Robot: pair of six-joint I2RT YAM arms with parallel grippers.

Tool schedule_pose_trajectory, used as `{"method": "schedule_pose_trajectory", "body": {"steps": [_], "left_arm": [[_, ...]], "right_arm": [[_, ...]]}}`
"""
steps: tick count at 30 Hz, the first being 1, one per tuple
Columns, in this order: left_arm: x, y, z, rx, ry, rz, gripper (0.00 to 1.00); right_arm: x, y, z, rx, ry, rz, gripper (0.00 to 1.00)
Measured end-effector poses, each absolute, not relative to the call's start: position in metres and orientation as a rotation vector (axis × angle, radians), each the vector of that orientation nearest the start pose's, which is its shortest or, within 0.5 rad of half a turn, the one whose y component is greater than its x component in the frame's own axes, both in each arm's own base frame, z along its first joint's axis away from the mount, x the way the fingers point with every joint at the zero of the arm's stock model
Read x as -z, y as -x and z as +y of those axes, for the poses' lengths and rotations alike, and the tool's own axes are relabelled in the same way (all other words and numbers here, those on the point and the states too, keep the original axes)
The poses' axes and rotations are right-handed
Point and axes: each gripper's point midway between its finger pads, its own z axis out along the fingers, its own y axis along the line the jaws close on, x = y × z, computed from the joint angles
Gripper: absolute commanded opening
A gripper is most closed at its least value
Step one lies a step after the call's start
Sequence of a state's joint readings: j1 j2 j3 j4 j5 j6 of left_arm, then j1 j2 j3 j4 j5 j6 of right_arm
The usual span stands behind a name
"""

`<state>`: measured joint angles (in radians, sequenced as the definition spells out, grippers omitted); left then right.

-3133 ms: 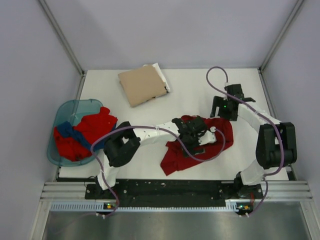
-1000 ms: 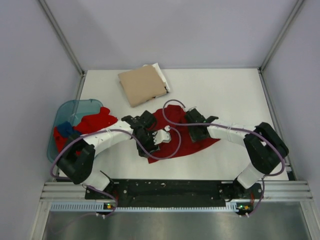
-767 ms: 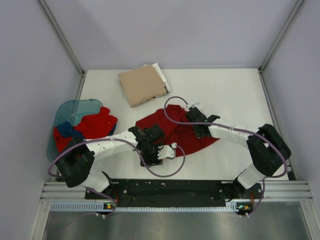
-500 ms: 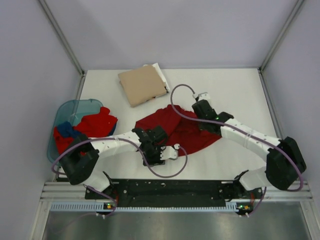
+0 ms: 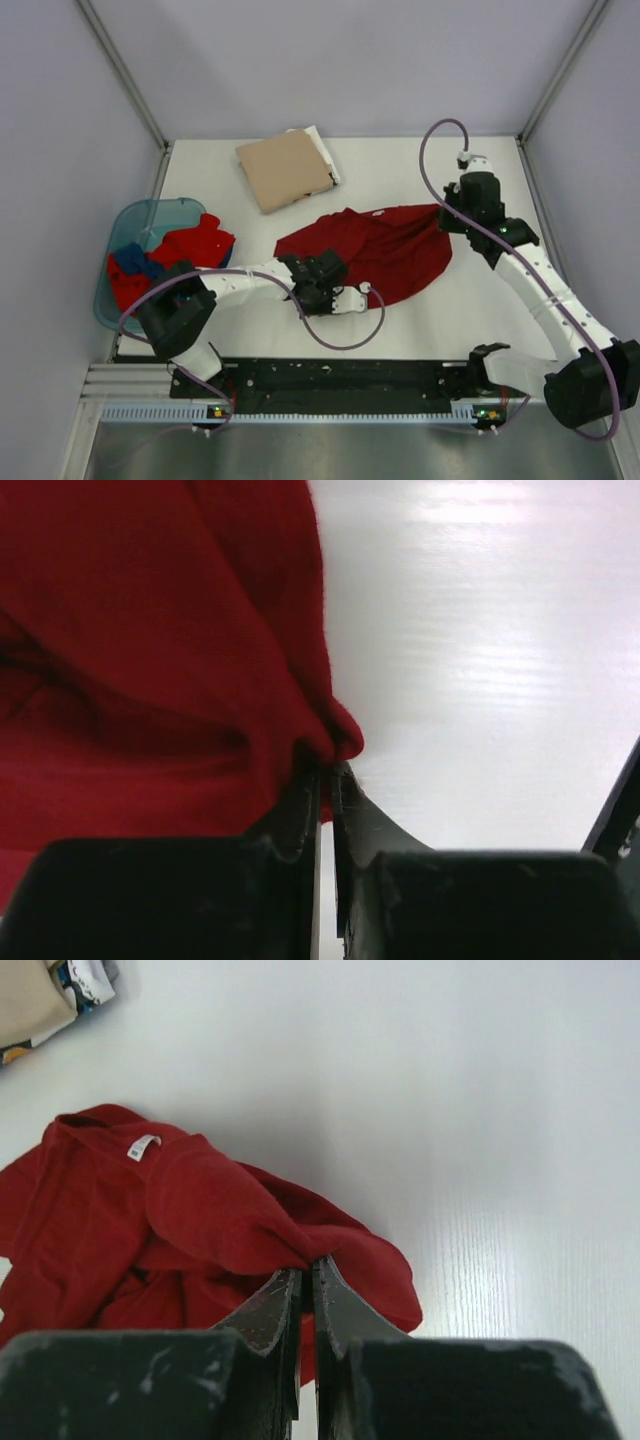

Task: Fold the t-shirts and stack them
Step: Flatten out the tshirt

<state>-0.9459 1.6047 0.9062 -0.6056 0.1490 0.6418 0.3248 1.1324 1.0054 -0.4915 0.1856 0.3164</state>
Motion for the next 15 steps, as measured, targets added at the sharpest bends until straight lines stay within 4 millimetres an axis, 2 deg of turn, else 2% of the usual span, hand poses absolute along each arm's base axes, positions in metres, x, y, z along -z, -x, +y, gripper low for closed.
{"method": "schedule_pose_trajectory", "body": {"steps": [4, 6, 9, 10, 11, 12, 13, 14, 15], "left_arm": [[-0.017, -0.185, -0.236, -0.207, 2.452, -2.387, 0.0], [-0.02, -0.203, -0.232, -0.077, 2.459, -2.447, 0.0], [-0.038, -0.245, -0.209, 0.117, 2.362, -2.628, 0.0], [-0.052, -0.264, -0.201, 0.178, 2.307, -2.721, 0.0], [-0.079, -0.293, -0.19, 0.256, 2.235, -2.869, 0.0], [-0.102, -0.311, -0.185, 0.309, 2.192, -2.971, 0.0], [-0.131, -0.331, -0.177, 0.371, 2.141, -3.09, 0.0], [-0.174, -0.353, -0.166, 0.448, 2.079, -3.239, 0.0], [-0.204, -0.363, -0.159, 0.5, 2.046, -3.33, 0.0]], "right_arm": [[-0.223, -0.33, 0.076, -0.202, -0.149, 2.157, 0.0], [-0.248, -0.335, 0.072, -0.223, -0.162, 2.11, 0.0], [-0.303, -0.341, 0.075, -0.275, -0.146, 1.994, 0.0], [-0.32, -0.342, 0.077, -0.294, -0.136, 1.959, 0.0], [-0.34, -0.34, 0.079, -0.316, -0.126, 1.917, 0.0], [-0.36, -0.338, 0.081, -0.336, -0.116, 1.874, 0.0], [-0.379, -0.334, 0.082, -0.355, -0.107, 1.834, 0.0], [-0.397, -0.329, 0.083, -0.371, -0.098, 1.795, 0.0], [-0.413, -0.324, 0.083, -0.383, -0.091, 1.758, 0.0]]}}
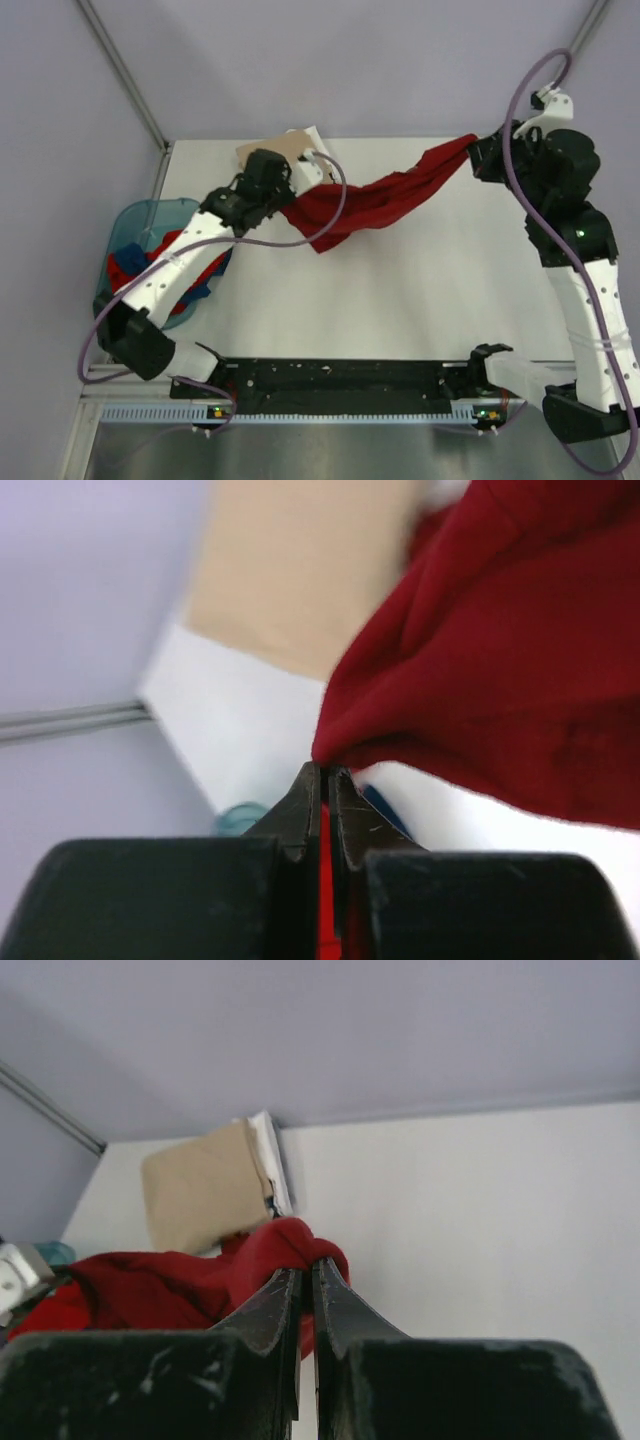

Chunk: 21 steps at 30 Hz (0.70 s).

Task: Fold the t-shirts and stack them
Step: Flatten out the tshirt

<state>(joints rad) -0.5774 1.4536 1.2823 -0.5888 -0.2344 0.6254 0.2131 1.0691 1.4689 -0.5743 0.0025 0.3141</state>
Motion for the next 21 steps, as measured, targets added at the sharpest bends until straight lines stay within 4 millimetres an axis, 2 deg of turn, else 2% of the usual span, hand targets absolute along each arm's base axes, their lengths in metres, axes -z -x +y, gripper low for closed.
{"method": "schedule_pose_trajectory", "body": {"steps": [2, 5, 8, 11, 13, 15, 16, 17, 19, 21], "left_arm": [[-0.271, -0.371, -0.145, -0.317, -1.084, 1.901, 0.0], [-0.353, -0.361, -0.122, -0.338, -0.94, 1.798, 0.0], [-0.399, -0.341, -0.1, -0.357, -0.847, 1.761, 0.0], [-0.422, -0.328, -0.089, -0.352, -0.817, 1.75, 0.0], [-0.421, -0.322, -0.088, -0.338, -0.828, 1.76, 0.0], [-0.406, -0.321, -0.091, -0.319, -0.865, 1.787, 0.02], [-0.39, -0.321, -0.095, -0.302, -0.911, 1.81, 0.16], [-0.374, -0.321, -0.101, -0.277, -0.963, 1.831, 0.38], [-0.318, -0.311, -0.122, -0.154, -1.177, 1.893, 0.58], [-0.253, -0.286, -0.144, 0.004, -1.416, 1.97, 0.61]], "right_arm": [[-0.443, -0.31, 0.081, -0.399, -0.083, 1.687, 0.0], [-0.479, -0.283, 0.075, -0.411, -0.068, 1.594, 0.0], [-0.499, -0.255, 0.074, -0.441, -0.044, 1.543, 0.0], [-0.513, -0.231, 0.077, -0.485, -0.012, 1.5, 0.0], [-0.52, -0.217, 0.078, -0.504, 0.002, 1.474, 0.0], [-0.521, -0.211, 0.079, -0.522, 0.01, 1.462, 0.0], [-0.517, -0.212, 0.081, -0.534, 0.013, 1.469, 0.0], [-0.508, -0.215, 0.084, -0.544, 0.019, 1.488, 0.0], [-0.477, -0.231, 0.092, -0.557, 0.023, 1.57, 0.0], [-0.437, -0.25, 0.096, -0.549, 0.013, 1.678, 0.0]]}}
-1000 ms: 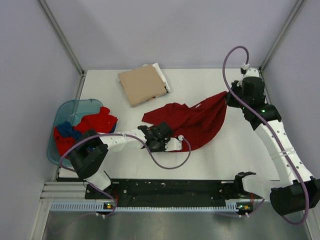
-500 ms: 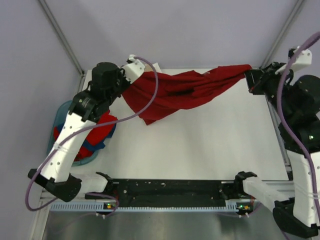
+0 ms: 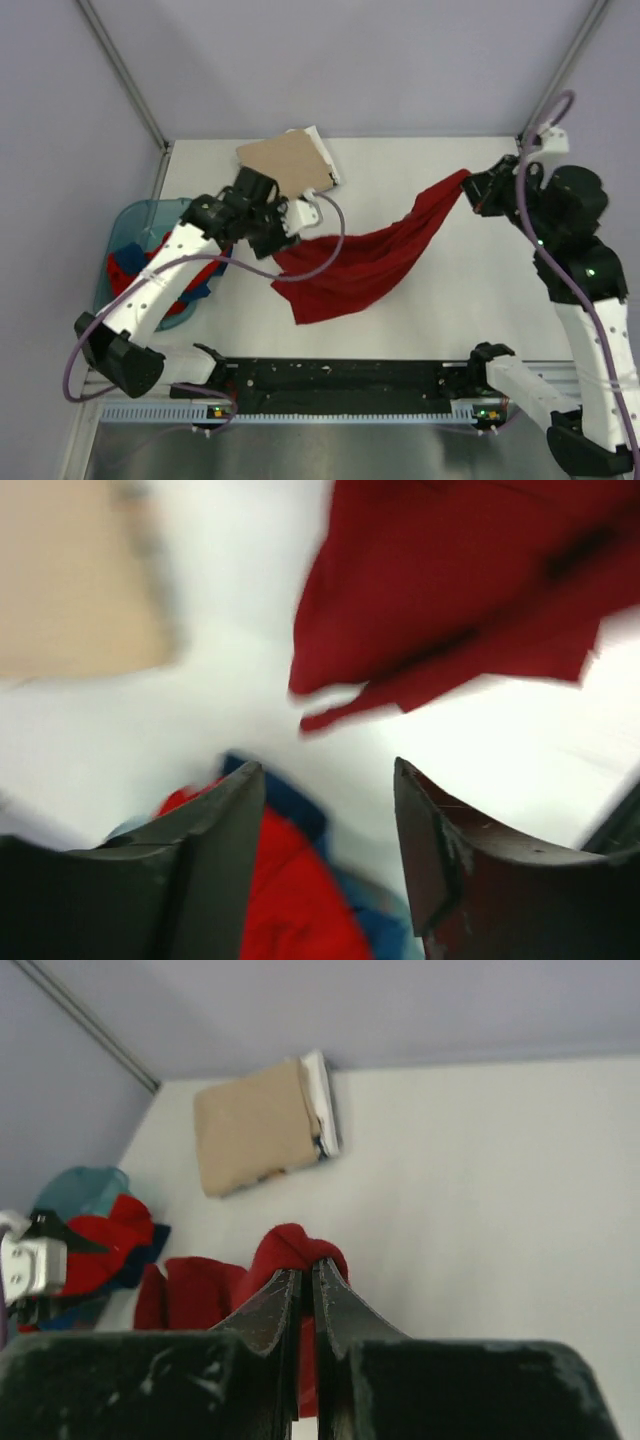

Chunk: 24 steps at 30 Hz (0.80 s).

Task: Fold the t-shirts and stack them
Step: Flatten out the tshirt

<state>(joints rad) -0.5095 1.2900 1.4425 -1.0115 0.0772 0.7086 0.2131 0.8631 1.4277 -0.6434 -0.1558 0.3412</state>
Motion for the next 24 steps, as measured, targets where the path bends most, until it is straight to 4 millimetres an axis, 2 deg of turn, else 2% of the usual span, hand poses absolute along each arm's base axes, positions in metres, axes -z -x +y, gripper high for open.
{"method": "schedule_pose_trajectory", "body": {"steps": [1, 3, 5, 7, 9, 12, 15, 18, 22, 24], "left_arm": [[-0.223, -0.269, -0.156, 0.083, -1.533, 1.996, 0.61], [-0.177, -0.235, -0.176, 0.199, -1.724, 2.017, 0.61], [-0.14, -0.195, -0.193, 0.306, -1.919, 2.006, 0.61], [-0.122, -0.168, -0.204, 0.388, -2.044, 1.978, 0.6], [-0.114, -0.159, -0.212, 0.445, -2.088, 1.969, 0.57], [-0.103, -0.17, -0.219, 0.425, -2.078, 1.981, 0.56], [-0.087, -0.194, -0.223, 0.373, -2.034, 2.012, 0.56], [-0.074, -0.223, -0.215, 0.385, -1.951, 2.085, 0.58], [-0.073, -0.256, -0.212, 0.477, -1.904, 2.055, 0.63], [-0.078, -0.257, -0.218, 0.547, -1.939, 1.954, 0.65]], "right_arm": [[-0.412, -0.261, 0.097, -0.537, 0.002, 1.747, 0.0], [-0.365, -0.279, 0.098, -0.505, -0.025, 1.876, 0.0], [-0.317, -0.294, 0.098, -0.469, -0.045, 2.008, 0.0], [-0.285, -0.3, 0.099, -0.45, -0.055, 2.097, 0.0], [-0.267, -0.303, 0.099, -0.439, -0.06, 2.149, 0.0], [-0.263, -0.305, 0.097, -0.419, -0.058, 2.155, 0.0], [-0.266, -0.308, 0.095, -0.404, -0.054, 2.134, 0.0], [-0.265, -0.309, 0.093, -0.391, -0.05, 2.124, 0.0], [-0.259, -0.31, 0.09, -0.372, -0.044, 2.132, 0.0], [-0.258, -0.31, 0.089, -0.367, -0.045, 2.134, 0.0]]}}
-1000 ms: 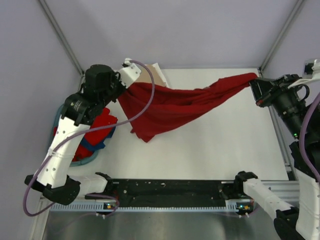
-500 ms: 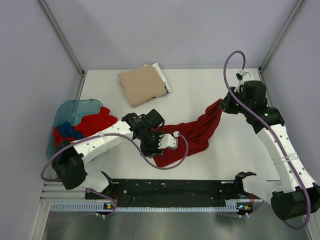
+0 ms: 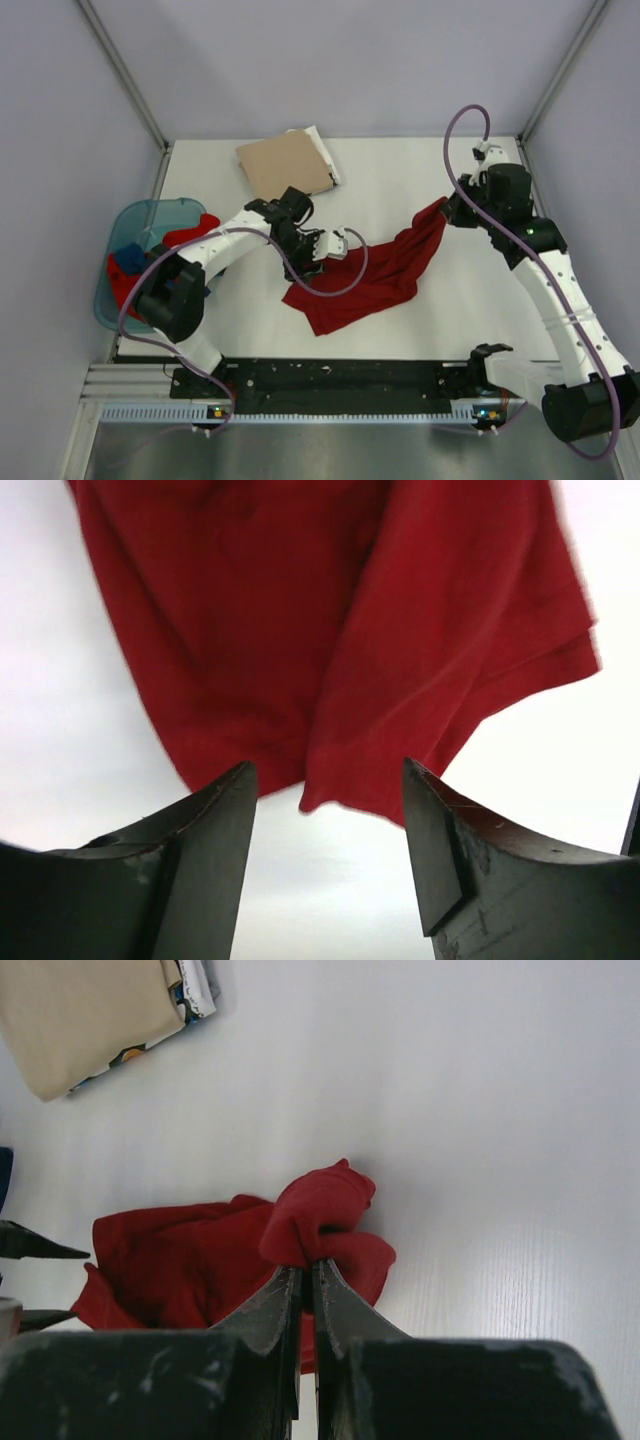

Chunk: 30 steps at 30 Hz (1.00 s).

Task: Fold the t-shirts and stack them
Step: Flatten out the tshirt

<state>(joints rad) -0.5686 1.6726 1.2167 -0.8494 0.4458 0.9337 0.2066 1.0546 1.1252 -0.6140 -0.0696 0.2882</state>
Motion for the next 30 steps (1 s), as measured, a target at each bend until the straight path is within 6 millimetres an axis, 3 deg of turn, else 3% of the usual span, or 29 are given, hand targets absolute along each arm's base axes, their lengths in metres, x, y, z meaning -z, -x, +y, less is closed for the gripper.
{"method": "schedule_pose_trajectory", "body": {"steps": [5, 13, 20, 24, 27, 30], "left_arm": [[-0.092, -0.239, -0.246, 0.733, -2.04, 1.679, 0.66], [-0.092, -0.237, -0.276, 0.902, -2.107, 1.528, 0.6], [-0.077, -0.211, -0.275, 0.954, -2.191, 1.516, 0.52], [-0.074, -0.211, -0.271, 0.944, -2.197, 1.535, 0.44], [-0.066, -0.208, -0.26, 0.917, -2.216, 1.573, 0.44], [-0.054, -0.202, -0.246, 0.89, -2.242, 1.627, 0.36]], "right_arm": [[-0.257, -0.31, 0.089, -0.362, -0.045, 2.134, 0.0], [-0.256, -0.311, 0.086, -0.344, -0.047, 2.135, 0.0], [-0.251, -0.311, 0.083, -0.327, -0.053, 2.143, 0.0], [-0.249, -0.312, 0.079, -0.315, -0.058, 2.145, 0.0], [-0.25, -0.312, 0.077, -0.306, -0.061, 2.142, 0.0], [-0.252, -0.312, 0.073, -0.296, -0.07, 2.135, 0.0]]}}
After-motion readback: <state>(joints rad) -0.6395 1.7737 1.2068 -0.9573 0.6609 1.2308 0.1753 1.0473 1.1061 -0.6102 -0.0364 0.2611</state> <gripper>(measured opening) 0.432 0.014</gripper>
